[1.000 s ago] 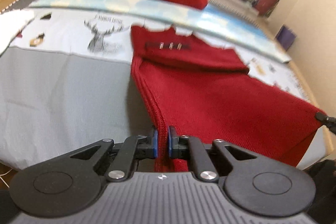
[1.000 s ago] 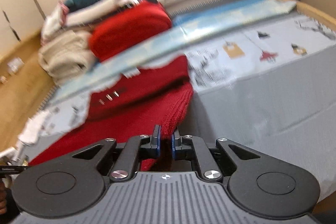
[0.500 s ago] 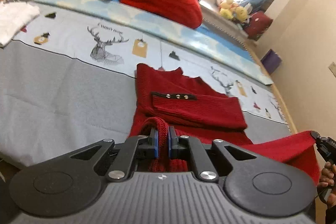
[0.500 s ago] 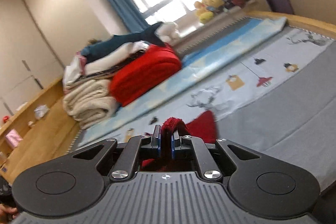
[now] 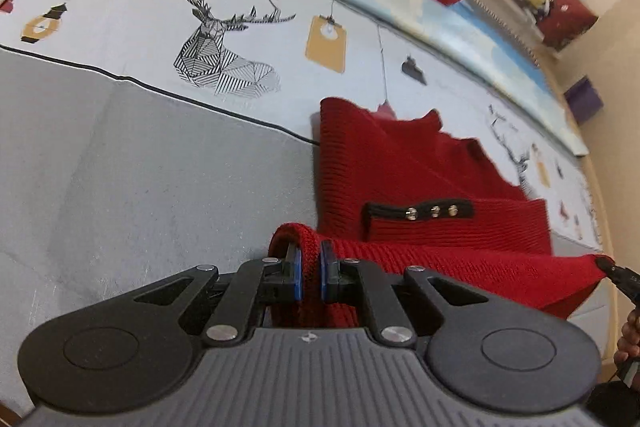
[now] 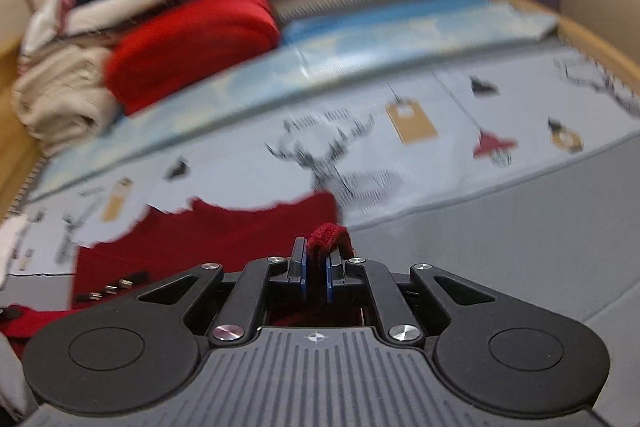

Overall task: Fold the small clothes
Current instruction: 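Lift the hem with both grippers and fold it toward the collar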

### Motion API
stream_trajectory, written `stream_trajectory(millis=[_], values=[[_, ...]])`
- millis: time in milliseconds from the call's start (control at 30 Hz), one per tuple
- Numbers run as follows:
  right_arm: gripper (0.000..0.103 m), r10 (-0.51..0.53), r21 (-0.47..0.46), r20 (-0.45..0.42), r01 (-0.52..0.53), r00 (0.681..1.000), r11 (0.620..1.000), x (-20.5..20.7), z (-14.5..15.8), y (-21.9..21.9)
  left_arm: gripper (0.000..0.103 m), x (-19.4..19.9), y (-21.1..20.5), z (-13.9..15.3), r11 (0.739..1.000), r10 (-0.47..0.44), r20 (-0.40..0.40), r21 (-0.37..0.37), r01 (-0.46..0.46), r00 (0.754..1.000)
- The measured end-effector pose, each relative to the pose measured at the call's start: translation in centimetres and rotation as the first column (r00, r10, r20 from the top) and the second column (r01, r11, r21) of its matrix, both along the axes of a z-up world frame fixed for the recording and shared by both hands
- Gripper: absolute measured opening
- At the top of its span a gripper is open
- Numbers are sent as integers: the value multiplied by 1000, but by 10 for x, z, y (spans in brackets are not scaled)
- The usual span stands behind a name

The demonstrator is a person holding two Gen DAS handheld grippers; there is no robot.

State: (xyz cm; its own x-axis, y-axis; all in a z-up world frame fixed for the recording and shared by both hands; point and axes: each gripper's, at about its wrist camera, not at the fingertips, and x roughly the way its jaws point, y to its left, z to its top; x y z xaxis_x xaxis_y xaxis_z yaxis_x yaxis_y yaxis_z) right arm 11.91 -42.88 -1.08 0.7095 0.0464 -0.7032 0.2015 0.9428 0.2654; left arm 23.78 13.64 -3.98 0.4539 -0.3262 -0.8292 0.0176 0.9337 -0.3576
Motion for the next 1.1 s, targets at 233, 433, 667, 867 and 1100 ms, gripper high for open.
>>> stream_trajectory(millis=[233, 433, 667, 867, 1100], values=[[25, -83, 35, -45, 84, 996, 996, 18, -19, -11, 28, 13, 8, -5, 998, 40, -10, -53, -40, 999], [42, -139, -73, 14, 140, 990, 988, -3, -16, -21, 47, 0, 38, -6, 989, 148, -12, -25, -148, 989], [42, -130, 10, -109, 132, 986, 991, -6, -36, -42, 49, 0, 37, -30, 990, 130, -148, 81, -119, 980], [43, 39, -8, -187, -41, 982, 999, 14, -49, -11, 52, 8, 2, -27, 999, 3, -105, 48, 2, 994], [43, 71, -56, -162, -81, 984, 995, 32, -49, 7, 56, 26, -20, -22, 999, 29, -58, -15, -30, 998]])
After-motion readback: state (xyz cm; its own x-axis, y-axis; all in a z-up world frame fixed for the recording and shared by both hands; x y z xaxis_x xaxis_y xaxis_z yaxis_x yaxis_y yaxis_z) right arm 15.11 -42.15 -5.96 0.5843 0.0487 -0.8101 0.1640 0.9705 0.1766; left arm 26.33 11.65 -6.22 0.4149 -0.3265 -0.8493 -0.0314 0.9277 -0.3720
